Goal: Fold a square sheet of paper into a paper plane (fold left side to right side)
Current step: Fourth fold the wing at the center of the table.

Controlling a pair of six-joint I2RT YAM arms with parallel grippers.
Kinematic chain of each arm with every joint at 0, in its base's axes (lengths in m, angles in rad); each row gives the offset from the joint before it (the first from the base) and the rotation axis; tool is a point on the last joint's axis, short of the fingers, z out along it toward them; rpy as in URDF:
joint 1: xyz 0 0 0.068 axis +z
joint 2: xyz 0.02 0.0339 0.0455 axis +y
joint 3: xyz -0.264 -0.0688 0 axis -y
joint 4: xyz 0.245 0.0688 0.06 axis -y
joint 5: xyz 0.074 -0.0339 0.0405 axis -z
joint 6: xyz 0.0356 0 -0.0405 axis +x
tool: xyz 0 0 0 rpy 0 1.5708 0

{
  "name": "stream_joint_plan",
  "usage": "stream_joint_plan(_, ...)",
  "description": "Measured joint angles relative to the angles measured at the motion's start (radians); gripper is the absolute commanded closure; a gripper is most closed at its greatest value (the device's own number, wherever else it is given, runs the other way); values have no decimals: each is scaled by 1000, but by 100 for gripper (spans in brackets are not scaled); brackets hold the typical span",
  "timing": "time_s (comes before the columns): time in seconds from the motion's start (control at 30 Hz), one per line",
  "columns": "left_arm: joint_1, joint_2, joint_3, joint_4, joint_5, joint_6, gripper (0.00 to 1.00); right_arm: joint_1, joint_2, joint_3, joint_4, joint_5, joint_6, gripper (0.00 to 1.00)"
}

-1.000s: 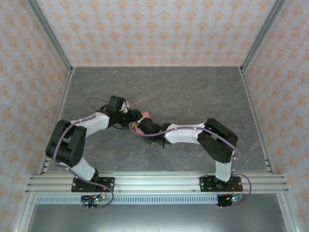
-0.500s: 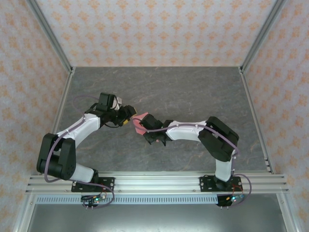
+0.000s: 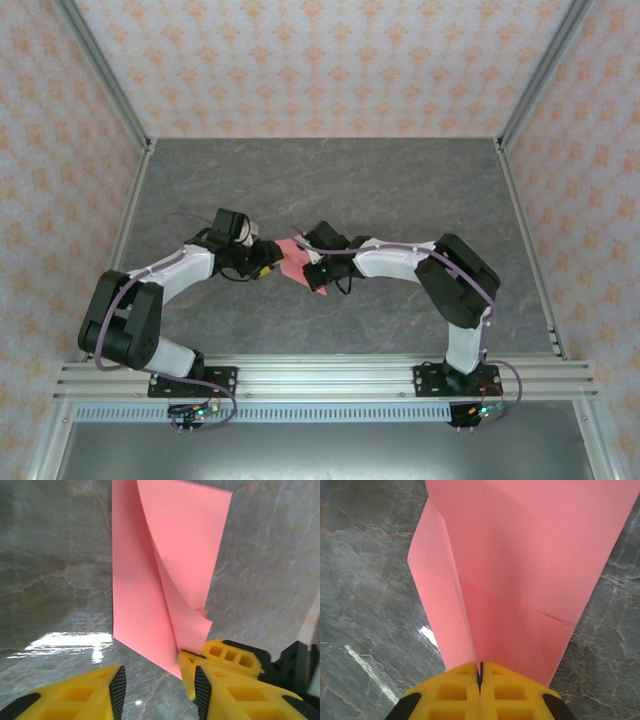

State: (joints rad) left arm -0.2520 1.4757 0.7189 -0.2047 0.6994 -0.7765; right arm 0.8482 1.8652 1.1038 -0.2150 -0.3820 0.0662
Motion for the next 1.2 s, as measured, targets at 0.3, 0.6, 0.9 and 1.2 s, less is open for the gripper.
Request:
stream_joint_plan(0.3, -69, 129, 58, 39, -1, -3, 57, -21, 0, 0, 15, -94, 42, 97)
stream_joint_plan(0.6, -77, 196, 111, 61, -1, -8, 58, -51, 0, 0, 22, -150, 84, 97)
stream_joint_plan(0.9, -87, 223, 124, 64, -5, -8, 58, -63, 0, -2, 22, -169, 100, 92)
stream_joint_plan(1.2, -87, 238, 124, 64, -9, -8, 58, -85, -2, -15, 43, -225, 127, 80)
